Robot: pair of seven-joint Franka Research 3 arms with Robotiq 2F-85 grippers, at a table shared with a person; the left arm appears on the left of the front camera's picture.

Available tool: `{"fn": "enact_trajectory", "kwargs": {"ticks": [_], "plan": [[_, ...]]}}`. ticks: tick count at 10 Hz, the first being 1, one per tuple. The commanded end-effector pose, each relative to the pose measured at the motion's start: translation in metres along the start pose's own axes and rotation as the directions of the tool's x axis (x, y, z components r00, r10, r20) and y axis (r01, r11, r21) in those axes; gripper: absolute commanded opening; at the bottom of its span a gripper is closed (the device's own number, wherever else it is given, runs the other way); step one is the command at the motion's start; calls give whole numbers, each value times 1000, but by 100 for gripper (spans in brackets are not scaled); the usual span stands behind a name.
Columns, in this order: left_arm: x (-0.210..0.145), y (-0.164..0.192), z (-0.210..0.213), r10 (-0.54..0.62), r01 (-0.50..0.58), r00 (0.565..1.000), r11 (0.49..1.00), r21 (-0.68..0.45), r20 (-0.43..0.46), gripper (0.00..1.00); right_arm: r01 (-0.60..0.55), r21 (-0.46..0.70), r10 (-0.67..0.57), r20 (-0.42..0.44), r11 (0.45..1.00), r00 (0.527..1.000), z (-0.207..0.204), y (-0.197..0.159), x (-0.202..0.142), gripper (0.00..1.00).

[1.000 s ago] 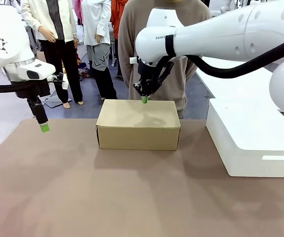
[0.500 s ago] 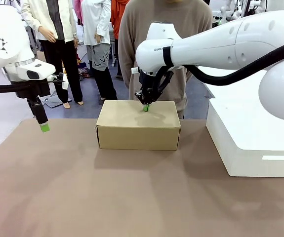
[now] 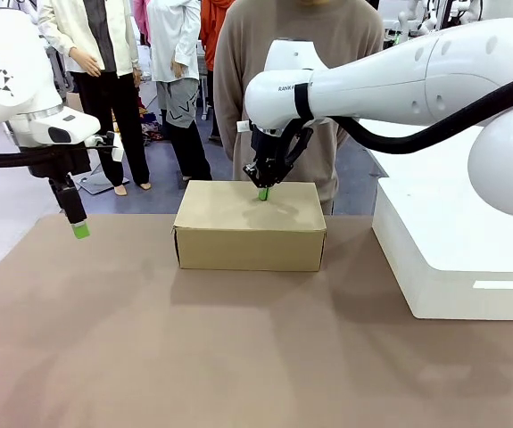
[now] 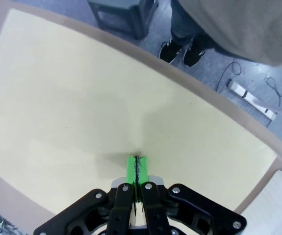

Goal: Pack the shoes into the box.
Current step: Press down on the lid of the Shoes Box.

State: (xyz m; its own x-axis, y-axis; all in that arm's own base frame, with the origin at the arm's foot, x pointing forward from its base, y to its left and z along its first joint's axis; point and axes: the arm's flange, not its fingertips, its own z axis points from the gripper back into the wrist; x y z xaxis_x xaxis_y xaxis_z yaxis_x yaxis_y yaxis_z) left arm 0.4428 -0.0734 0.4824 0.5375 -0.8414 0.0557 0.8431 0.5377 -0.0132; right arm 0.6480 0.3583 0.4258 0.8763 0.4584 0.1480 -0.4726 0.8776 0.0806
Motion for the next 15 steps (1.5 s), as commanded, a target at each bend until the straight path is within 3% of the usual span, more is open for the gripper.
{"fn": "enact_trajectory", "kwargs": {"ticks": [1, 5, 8, 14, 15], "plan": [[-3, 2, 3, -16, 16, 1000, 1000, -1, -7, 100, -42, -47, 44, 46, 998, 998, 38, 13, -13, 0], [-3, 2, 3, -16, 16, 1000, 1000, -1, -7, 100, -133, -43, 137, 109, 990, 984, 93, 24, -77, 0], [-3, 2, 3, -16, 16, 1000, 1000, -1, -7, 100, -206, -48, 211, 163, 977, 964, 125, 40, -152, 0], [-3, 2, 3, -16, 16, 1000, 1000, -1, -7, 100, -324, -6, 321, 161, 946, 933, 151, 60, -252, 0], [-3, 2, 3, -16, 16, 1000, 1000, -1, -7, 100, -324, -8, 321, 176, 946, 931, 156, 61, -265, 20]]}}
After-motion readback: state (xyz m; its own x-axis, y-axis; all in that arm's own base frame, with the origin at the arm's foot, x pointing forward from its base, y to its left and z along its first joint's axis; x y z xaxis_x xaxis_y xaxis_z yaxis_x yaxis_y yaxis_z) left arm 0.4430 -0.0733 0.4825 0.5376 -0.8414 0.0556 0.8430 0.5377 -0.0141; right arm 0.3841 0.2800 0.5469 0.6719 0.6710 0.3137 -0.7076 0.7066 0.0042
